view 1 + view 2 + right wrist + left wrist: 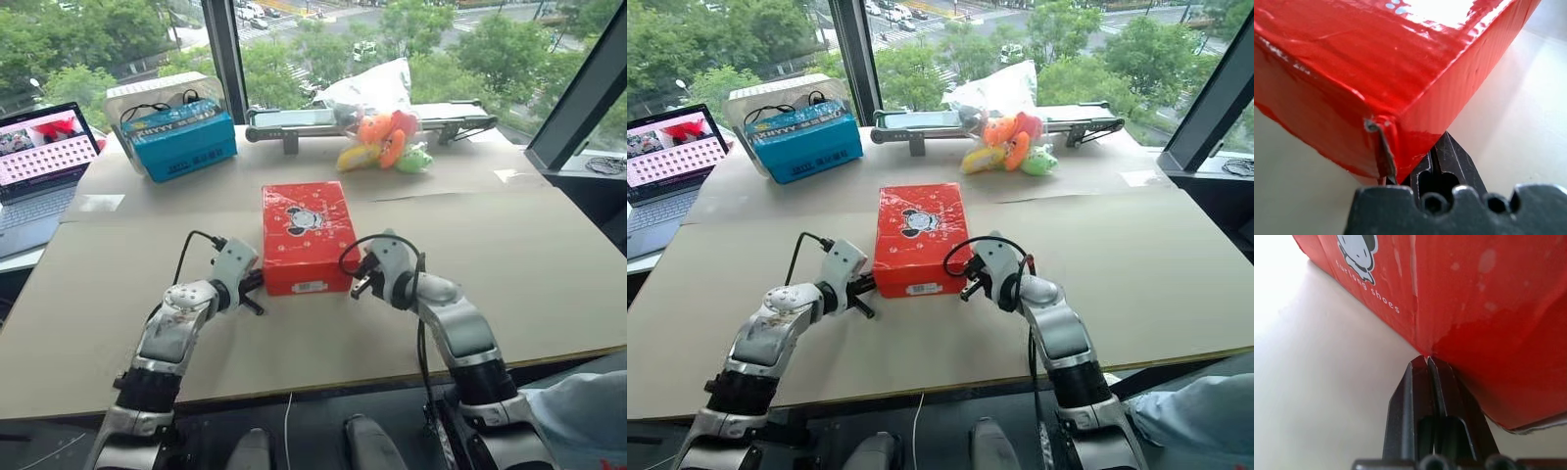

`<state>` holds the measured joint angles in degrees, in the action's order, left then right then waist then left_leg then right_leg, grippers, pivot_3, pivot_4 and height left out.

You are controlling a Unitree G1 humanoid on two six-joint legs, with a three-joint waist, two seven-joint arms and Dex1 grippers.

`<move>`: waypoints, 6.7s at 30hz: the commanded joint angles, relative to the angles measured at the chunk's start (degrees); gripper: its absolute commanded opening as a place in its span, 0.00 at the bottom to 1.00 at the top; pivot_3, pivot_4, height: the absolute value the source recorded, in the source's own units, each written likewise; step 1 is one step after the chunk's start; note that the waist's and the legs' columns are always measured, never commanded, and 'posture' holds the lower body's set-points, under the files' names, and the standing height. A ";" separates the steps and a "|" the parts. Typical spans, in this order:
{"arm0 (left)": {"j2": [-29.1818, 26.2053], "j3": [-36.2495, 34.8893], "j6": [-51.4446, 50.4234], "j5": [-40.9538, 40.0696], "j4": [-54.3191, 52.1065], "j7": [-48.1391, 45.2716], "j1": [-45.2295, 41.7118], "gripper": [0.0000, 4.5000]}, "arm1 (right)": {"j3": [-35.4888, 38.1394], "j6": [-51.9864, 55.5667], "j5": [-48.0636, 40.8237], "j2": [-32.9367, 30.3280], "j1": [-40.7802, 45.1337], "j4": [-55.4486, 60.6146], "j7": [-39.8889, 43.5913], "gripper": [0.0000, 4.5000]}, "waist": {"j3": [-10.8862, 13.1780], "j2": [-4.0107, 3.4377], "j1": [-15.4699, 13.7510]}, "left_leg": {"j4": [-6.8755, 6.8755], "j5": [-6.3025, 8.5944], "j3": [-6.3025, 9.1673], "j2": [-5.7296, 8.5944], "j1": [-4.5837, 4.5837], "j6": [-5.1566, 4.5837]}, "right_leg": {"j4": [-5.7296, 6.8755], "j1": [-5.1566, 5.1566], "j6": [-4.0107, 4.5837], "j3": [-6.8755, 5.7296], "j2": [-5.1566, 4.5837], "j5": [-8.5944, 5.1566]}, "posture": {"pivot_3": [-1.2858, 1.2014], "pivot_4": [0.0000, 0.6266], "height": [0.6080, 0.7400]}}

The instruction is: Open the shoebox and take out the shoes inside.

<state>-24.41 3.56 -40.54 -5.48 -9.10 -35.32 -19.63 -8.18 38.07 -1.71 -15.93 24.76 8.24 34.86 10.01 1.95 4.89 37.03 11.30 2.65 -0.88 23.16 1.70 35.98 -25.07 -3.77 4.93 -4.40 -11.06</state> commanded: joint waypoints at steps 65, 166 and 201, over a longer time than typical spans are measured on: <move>-30.56 -11.55 15.45 -23.90 13.80 -49.78 -4.33 1.00 | -3.33 -0.49 -13.13 -18.56 10.96 -6.22 19.93 0.00 | 0.18 0.43 -1.59 | 0.17 0.00 0.14 -0.18 0.16 -0.02 | 0.06 -0.06 0.36 -0.39 0.07 -0.33 | 0.52 0.24 0.74; -31.71 -14.96 10.50 -29.25 10.56 -42.65 -6.16 1.00 | 5.53 54.41 -7.04 14.83 26.02 10.28 -29.63 0.99 | 0.27 0.35 -0.85 | -0.12 0.00 0.51 -0.38 0.58 -0.01 | 1.01 -0.97 1.24 -0.94 0.18 -0.51 | 0.52 0.24 0.74; -29.76 -14.76 11.57 -28.52 11.98 -42.12 -7.11 1.00 | -3.40 50.08 -6.85 12.16 20.34 4.96 -31.91 0.61 | 0.05 0.68 -0.93 | -0.14 0.01 0.56 -0.39 -0.10 -0.02 | 0.78 -0.14 1.01 -0.99 0.18 -0.79 | 0.52 0.24 0.74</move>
<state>-54.13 -10.11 -30.01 -33.75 3.13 -77.59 -25.60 -10.61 87.16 -8.22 -3.43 46.25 15.04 2.41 10.07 2.63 3.97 36.89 11.30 3.21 -1.27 23.06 1.68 36.76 -25.22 -2.77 3.94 -4.21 -11.86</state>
